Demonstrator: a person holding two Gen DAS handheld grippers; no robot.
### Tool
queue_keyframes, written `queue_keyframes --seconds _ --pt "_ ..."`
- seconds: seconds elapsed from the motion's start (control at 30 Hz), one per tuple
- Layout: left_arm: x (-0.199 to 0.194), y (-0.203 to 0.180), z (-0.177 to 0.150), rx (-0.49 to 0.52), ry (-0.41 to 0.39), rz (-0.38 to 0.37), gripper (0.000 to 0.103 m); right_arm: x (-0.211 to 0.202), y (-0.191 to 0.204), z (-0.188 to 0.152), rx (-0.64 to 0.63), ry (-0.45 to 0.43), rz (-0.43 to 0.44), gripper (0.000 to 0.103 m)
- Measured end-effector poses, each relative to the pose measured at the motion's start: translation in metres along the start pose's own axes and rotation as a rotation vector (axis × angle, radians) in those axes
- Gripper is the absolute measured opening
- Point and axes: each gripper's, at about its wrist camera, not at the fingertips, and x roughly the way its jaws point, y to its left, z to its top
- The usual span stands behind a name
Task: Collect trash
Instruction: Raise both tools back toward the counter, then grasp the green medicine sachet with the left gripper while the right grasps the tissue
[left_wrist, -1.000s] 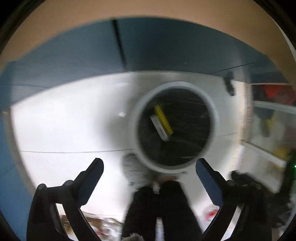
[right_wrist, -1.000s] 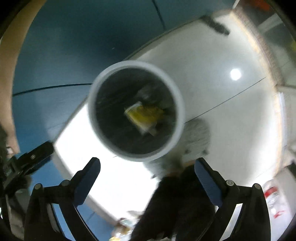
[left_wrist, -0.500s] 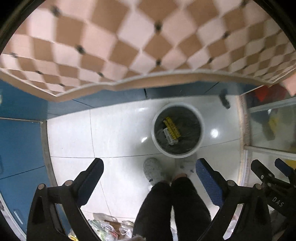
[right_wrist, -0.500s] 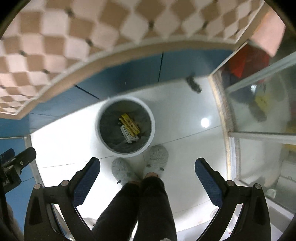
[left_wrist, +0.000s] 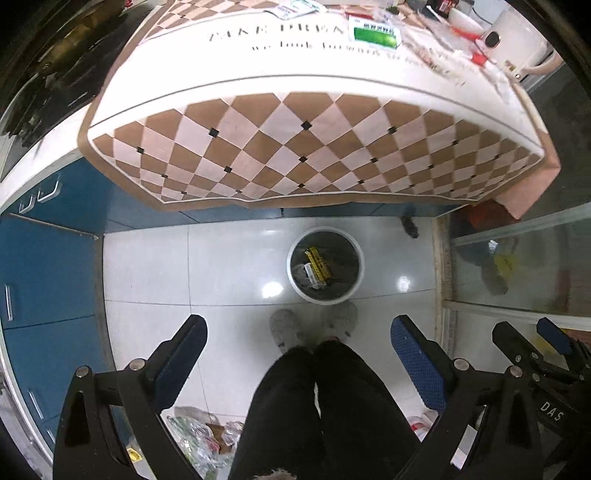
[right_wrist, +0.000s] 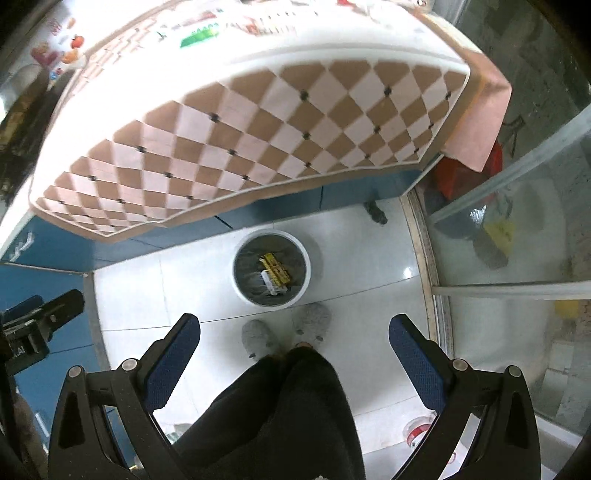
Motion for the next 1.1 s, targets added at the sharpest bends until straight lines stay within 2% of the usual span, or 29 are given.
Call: queue_keyframes --seconds 0.13,0.33,0.43,0.53,0.63,0.77,0.8,0.83,0.9,1.03,1.1 --pt "-0.028 -0.001 -0.006 -0.010 -0.008 -0.022 0.102 -0.043 0.009 0.000 -0.025 -0.026 0.008 0.103" --pt "-0.061 0.005 -0.007 -0.031 -0.049 -0.030 0.102 -0.075 0.016 0.005 -0.036 -0.065 0.031 0.103" --pt "-0.072 0.004 0.007 -0.038 -0.094 -0.011 0.102 -0.084 0.013 0.016 -0.007 -0.086 0.080 0.103" --pt "-0.082 -0.005 0.037 -0.029 -0.164 0.020 0.103 -0.085 0.006 0.034 0.037 -0.095 0.133 0.103" --pt "-0.087 -0.014 0.084 -0.030 -0.234 0.067 0.103 -0.081 -0.005 0.071 0.069 -0.104 0.167 0.103" --pt "-0.081 -0.019 0.149 -0.063 -0.274 0.122 0.103 -0.067 -0.025 0.146 0.088 -0.111 0.213 0.103" --pt "-0.074 -0.022 0.171 -0.074 -0.259 0.131 0.103 -0.060 -0.030 0.170 0.091 -0.107 0.232 0.103" --pt "-0.066 -0.025 0.193 -0.088 -0.239 0.115 0.103 -0.054 -0.031 0.183 0.093 -0.104 0.234 0.103" --pt "-0.050 -0.035 0.228 -0.118 -0.209 0.085 0.103 -0.039 -0.045 0.232 0.103 -0.099 0.222 0.103" --pt "-0.002 -0.061 0.304 -0.156 -0.124 0.049 0.103 -0.012 -0.079 0.311 0.148 -0.116 0.171 0.103" --pt "0.025 -0.069 0.329 -0.167 -0.070 0.044 0.103 0.005 -0.098 0.345 0.171 -0.117 0.134 0.103"
